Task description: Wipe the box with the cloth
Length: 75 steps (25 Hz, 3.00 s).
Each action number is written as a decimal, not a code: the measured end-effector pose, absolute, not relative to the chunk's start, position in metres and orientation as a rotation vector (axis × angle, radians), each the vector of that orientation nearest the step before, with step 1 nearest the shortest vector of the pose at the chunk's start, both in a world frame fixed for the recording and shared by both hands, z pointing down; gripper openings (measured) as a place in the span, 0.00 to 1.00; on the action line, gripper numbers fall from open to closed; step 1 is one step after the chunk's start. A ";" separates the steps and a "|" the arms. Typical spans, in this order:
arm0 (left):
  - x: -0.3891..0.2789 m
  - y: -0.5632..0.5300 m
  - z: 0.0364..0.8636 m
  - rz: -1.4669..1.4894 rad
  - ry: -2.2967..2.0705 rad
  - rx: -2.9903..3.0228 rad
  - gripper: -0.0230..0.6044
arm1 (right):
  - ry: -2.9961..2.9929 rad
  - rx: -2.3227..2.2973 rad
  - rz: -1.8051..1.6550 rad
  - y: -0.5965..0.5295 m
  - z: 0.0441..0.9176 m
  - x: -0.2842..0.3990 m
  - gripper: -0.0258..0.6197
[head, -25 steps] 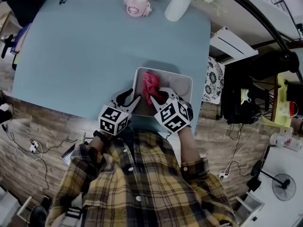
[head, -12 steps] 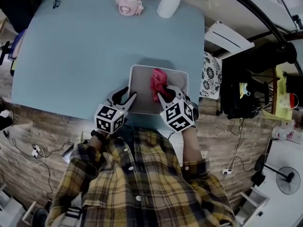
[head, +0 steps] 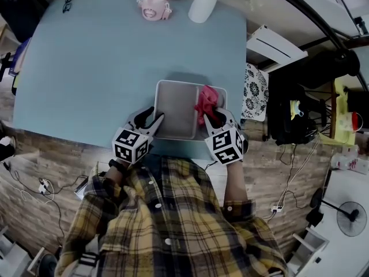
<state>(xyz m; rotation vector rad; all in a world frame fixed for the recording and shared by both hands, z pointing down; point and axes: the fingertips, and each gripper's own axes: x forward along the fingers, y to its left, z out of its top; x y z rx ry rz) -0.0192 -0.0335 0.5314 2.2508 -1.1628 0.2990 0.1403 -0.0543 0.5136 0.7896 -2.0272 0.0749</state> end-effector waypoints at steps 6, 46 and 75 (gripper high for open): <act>-0.019 -0.033 0.530 0.296 -1.159 2.253 0.30 | -1.976 0.855 0.112 -0.059 0.513 0.169 0.15; -0.021 -0.034 0.531 0.263 -1.159 2.247 0.30 | -2.331 0.543 0.261 0.020 0.488 0.037 0.15; -0.020 -0.033 0.531 0.259 -1.165 2.251 0.30 | -2.123 0.515 0.229 0.032 0.523 0.076 0.15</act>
